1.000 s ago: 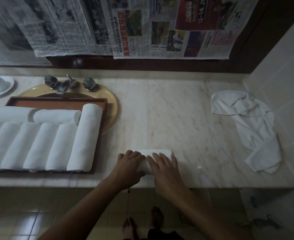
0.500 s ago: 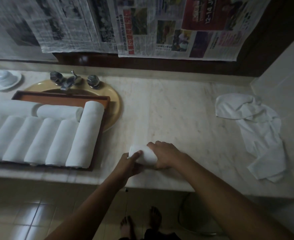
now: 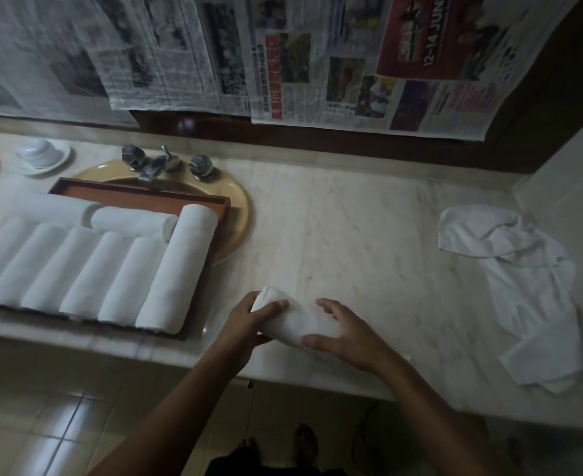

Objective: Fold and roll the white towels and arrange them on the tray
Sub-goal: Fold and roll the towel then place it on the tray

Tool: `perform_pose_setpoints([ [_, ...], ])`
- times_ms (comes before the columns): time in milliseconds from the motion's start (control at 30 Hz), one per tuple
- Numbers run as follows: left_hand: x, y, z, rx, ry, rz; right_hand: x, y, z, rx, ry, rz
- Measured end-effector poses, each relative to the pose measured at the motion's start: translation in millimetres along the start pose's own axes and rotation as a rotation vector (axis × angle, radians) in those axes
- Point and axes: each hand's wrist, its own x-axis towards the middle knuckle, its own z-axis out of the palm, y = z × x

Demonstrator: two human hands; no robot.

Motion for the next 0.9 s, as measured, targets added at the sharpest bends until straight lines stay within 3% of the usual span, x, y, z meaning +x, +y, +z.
perform_pose_setpoints([
  [100,-0.8,12.7,-13.9,-0.065,-0.027,0.076,-2.6,-3.5,-10.9,0.373,-0.019,0.122],
  [167,-2.2,22.0,-20.8,-0.102,-0.066,0.113,-0.7,-13.7,-13.2,0.499,-0.086,0.149],
  [333,-5.9,48.2,-38.8,-0.148,-0.136,0.206,15.9,-44.9,-8.0,0.875,-0.119,0.066],
  [500,-1.5,76.5,-70.3,-0.063,0.062,0.242,49.0,-82.6,-3.0,0.669,0.079,-0.136],
  [567,2.3,89.6,-90.8,0.011,0.065,0.304,59.8,-106.4,1.0,0.586,0.149,-0.174],
  [667,10.7,115.2,-133.3,-0.051,0.101,0.341,83.5,-152.9,19.2,0.51,0.181,-0.214],
  [900,38.9,192.8,-250.4,0.098,0.292,0.438,157.8,-263.8,82.4,0.466,0.246,-0.233],
])
